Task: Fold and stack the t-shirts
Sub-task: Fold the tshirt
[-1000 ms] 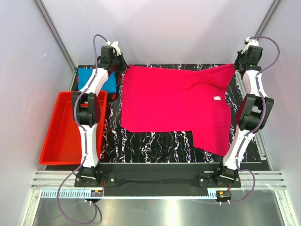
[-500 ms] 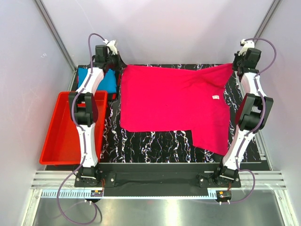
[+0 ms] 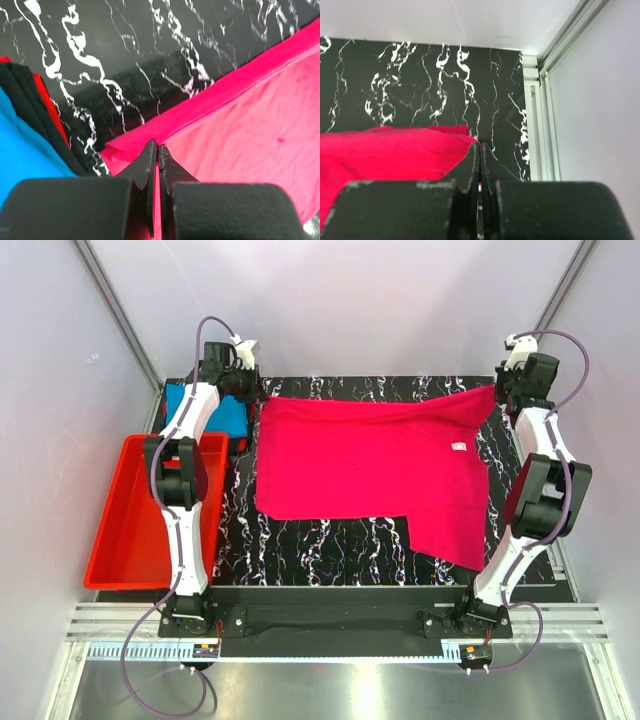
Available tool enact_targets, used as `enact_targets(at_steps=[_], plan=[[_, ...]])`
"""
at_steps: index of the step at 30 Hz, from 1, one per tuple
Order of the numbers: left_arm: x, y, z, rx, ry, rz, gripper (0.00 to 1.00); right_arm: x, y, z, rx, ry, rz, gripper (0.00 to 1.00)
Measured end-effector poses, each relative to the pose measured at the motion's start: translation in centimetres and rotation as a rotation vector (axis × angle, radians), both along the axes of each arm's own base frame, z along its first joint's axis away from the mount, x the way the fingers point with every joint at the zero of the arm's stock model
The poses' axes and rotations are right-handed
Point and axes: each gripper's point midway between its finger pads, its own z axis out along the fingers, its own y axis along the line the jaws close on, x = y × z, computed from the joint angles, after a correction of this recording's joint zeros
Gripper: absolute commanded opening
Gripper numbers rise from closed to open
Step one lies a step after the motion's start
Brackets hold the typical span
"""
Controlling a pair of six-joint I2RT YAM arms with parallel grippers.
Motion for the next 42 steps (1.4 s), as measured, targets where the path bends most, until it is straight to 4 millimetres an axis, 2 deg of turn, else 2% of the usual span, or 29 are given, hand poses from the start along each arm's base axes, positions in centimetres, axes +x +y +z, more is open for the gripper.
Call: enact_targets(at_steps=[4, 7, 11, 16, 21, 26, 30, 37, 42], plan=[[-1.1, 0.3, -0.1, 0.037, 0.012, -0.033, 0.00, -1.7, 0.4, 0.4, -0.012, 0.007, 0.001, 0.00], [-2.4, 0.6, 0.0, 0.064, 0.014, -0.054, 0.00, -3.1, 0.5, -0.3, -0.010, 0.031, -0.010, 0.00], [-4.9, 0.9, -0.1, 0.107, 0.021, -0.081, 0.04, -5.0, 0.5, -2.4, -0.006, 0.089, -0.035, 0.00], [-6.4, 0.9, -0.6, 0.130, 0.030, -0.107, 0.04, -6.9, 0.8, -4.9, 0.011, 0.167, -0.053, 0.00], [-7.8, 0.7, -2.7, 0.161, 0.075, -0.125, 0.04, -8.3, 1.3, -5.7, 0.044, 0.208, -0.064, 0.00], [-9.4, 0.8, -5.0, 0.233, 0.129, -0.144, 0.06, -9.4, 1.5, -5.2, 0.063, 0.221, -0.085, 0.00], [-10.1, 0.6, -5.9, 0.289, 0.143, -0.151, 0.06, -10.4, 1.8, -5.1, 0.083, 0.229, -0.095, 0.00], [-11.7, 0.2, -7.9, 0.423, 0.170, -0.164, 0.07, -12.1, 2.1, -6.9, 0.140, 0.294, -0.149, 0.00], [-12.9, 1.0, -9.7, 0.507, 0.198, -0.136, 0.00, -13.3, 2.7, -8.4, 0.196, 0.343, -0.181, 0.00]])
